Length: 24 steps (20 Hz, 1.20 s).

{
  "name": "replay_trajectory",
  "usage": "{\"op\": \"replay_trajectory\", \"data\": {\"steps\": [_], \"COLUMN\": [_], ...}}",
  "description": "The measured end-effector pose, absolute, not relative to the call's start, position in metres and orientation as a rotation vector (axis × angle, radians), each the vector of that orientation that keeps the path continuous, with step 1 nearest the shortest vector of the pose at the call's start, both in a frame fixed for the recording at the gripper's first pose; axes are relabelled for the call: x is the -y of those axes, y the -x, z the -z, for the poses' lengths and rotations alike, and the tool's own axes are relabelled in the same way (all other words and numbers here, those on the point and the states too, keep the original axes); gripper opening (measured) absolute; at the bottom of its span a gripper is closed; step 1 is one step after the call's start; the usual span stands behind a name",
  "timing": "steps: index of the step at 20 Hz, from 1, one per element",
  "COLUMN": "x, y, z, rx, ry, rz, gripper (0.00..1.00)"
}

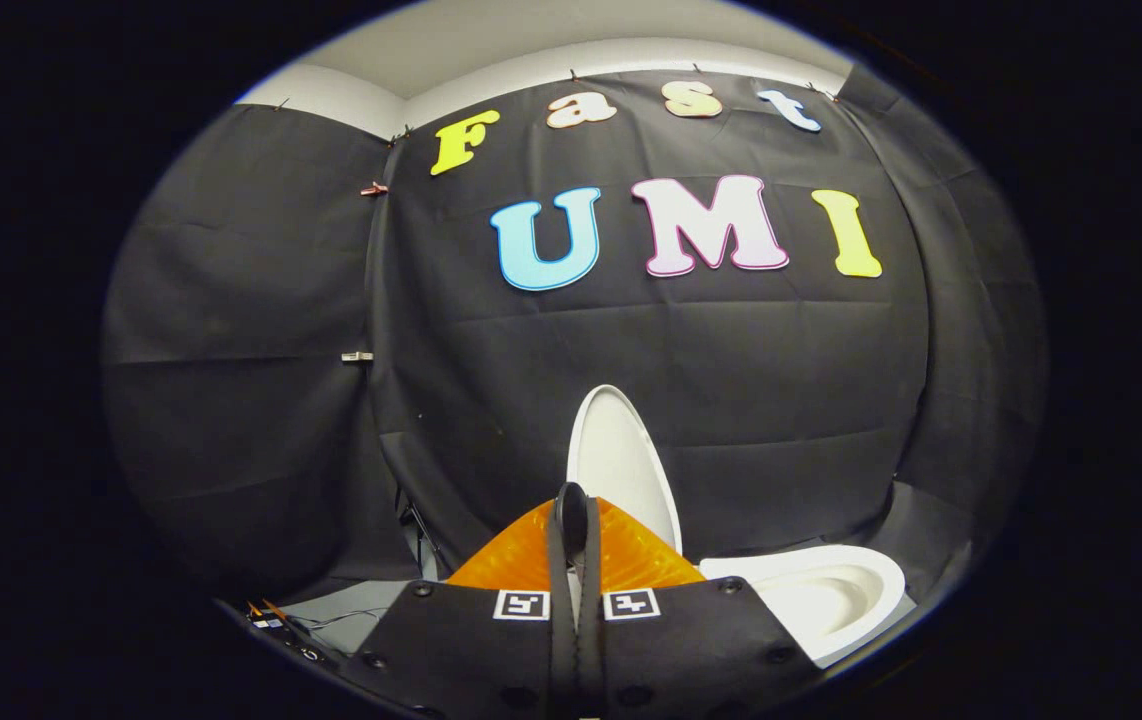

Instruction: Open the toilet lid.

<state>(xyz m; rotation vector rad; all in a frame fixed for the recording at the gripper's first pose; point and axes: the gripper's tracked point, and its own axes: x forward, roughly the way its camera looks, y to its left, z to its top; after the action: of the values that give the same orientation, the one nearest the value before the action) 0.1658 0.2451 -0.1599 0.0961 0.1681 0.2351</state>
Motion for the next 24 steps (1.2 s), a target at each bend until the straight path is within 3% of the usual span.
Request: {"op": "replay_trajectory", "data": {"steps": [7,8,9,10,11,16,24], "x": [-0.251,-0.247,-0.247,-0.245,-0.242,-0.223,-0.128], "y": [-0.164,-0.164,-0.161,-0.158,-0.153,-0.127,-0.082], "z": [0.161,0.159,0.16,0.16,0.155,0.124,0.036], "rx": [-0.181,-0.172,-0.184,-0.194,-0.19,-0.155,-0.026], "ry": [-0.053,-0.055,-0.068,-0.08,-0.101,-0.074,-0.049], "rz": [-0.24,-0.241,-0.27,-0.267,-0.273,-0.288,-0.155], "gripper": [0.06,0.13,0.14,0.23,0.23,0.99,0.99]}}
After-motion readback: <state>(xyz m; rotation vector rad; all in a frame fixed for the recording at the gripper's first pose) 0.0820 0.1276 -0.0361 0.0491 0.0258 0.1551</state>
